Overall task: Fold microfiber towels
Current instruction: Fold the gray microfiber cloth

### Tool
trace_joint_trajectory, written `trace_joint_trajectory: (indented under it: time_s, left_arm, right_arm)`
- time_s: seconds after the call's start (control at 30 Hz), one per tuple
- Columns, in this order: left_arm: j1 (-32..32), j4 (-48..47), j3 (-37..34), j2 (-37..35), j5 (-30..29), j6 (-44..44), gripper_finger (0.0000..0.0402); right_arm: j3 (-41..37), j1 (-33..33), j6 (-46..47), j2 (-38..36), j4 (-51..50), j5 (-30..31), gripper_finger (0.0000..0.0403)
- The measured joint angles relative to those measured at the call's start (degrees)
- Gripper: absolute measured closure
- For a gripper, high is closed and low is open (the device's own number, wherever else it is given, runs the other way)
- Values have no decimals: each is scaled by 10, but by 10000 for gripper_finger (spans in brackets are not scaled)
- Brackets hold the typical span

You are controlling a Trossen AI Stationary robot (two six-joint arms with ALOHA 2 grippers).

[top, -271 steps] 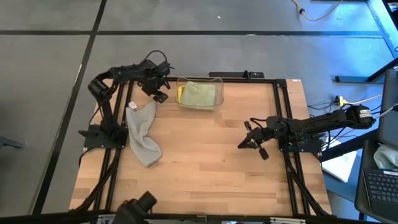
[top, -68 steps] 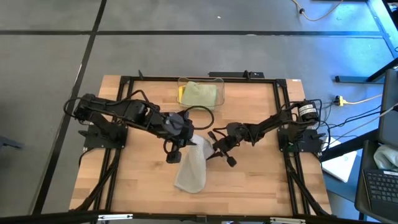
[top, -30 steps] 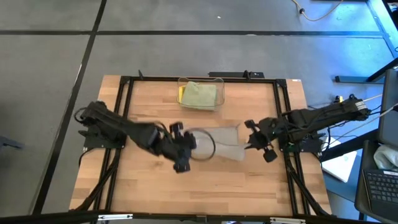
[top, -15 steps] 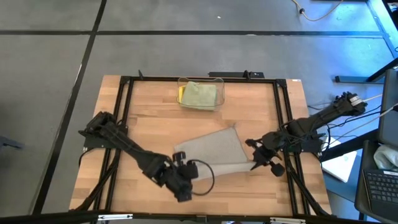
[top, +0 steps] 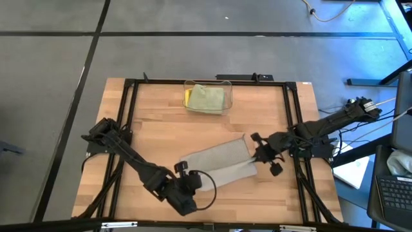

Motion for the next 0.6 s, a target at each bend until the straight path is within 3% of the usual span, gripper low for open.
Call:
trace_joint_trajectory:
  time_s: [0.37,0.6]
  left_arm:
    - [4,-75,-1,74,23,-52,401]
    - [4,-128,0,99,22,-119,401]
  right_arm:
    - [-63,-51,-27,114,129,-1,398]
    - [-65,-86,-54,183,184,58,398]
